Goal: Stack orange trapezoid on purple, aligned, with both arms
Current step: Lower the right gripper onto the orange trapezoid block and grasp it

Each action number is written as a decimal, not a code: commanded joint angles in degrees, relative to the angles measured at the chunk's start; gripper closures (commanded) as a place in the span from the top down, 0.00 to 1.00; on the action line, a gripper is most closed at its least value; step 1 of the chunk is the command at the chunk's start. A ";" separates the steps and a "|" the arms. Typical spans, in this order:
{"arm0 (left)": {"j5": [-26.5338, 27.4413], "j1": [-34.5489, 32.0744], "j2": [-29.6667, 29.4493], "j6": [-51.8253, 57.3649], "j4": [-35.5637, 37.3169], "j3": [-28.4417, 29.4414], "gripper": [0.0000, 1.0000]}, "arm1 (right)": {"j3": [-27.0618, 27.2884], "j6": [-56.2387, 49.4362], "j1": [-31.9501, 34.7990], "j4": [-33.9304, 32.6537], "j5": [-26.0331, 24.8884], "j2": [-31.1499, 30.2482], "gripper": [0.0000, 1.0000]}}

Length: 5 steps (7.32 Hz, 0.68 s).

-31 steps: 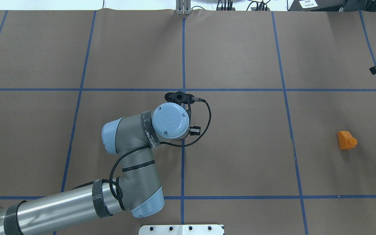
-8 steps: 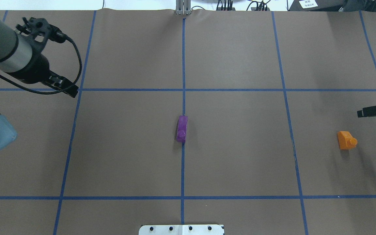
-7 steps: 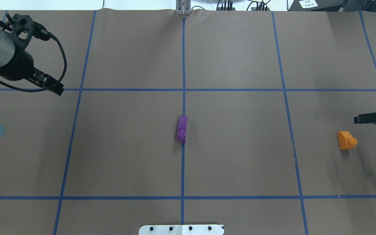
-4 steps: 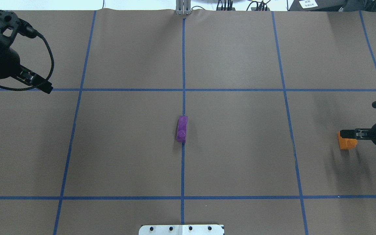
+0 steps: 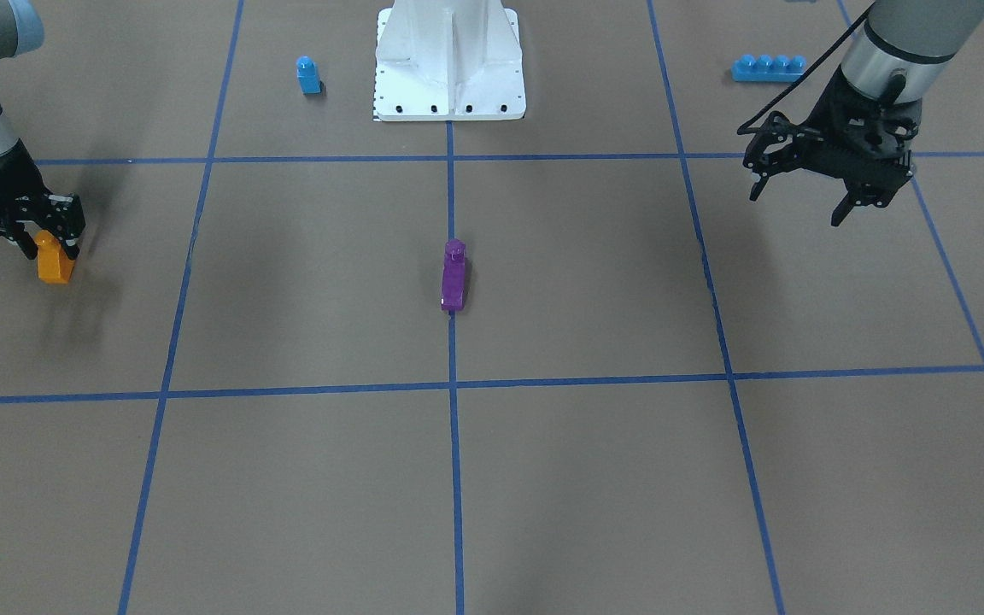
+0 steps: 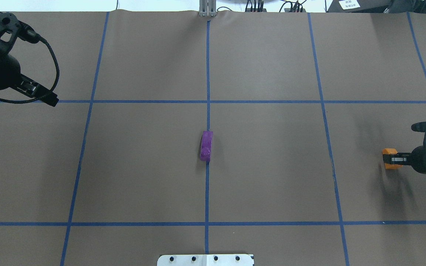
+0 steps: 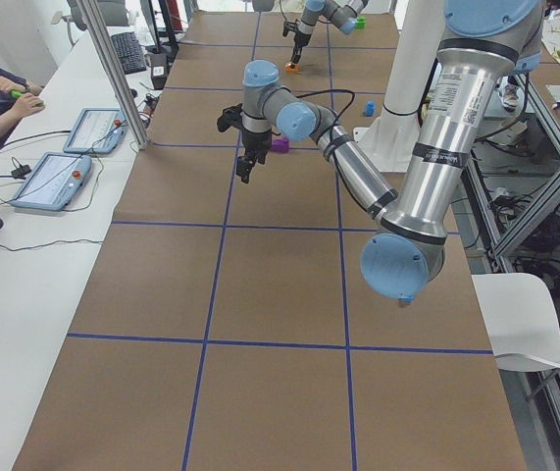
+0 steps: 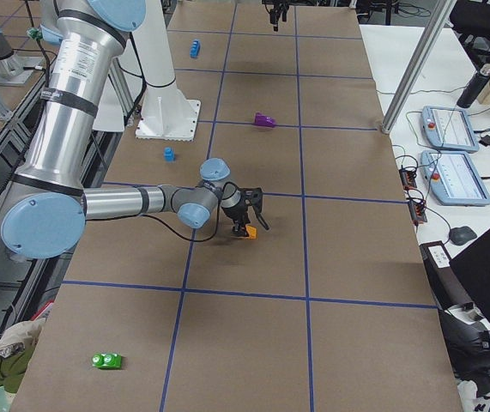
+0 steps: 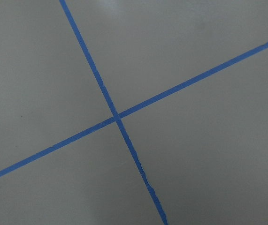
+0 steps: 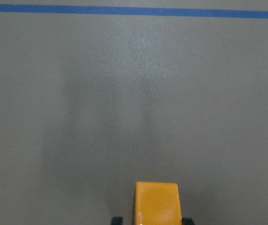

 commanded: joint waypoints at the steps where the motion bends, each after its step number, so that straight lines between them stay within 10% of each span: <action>1: 0.00 0.06 0.01 -0.10 -0.01 -0.02 1.00 | -0.03 0.00 -0.11 0.00 -0.01 -0.18 0.50; 3: 0.17 0.06 0.01 -0.10 0.08 -0.02 1.00 | 0.15 -0.44 -0.02 0.00 0.17 -0.01 0.07; 5: -0.09 -0.03 3.06 -4.54 0.08 -0.80 1.00 | 1.72 -0.88 0.33 -0.43 0.87 0.87 0.00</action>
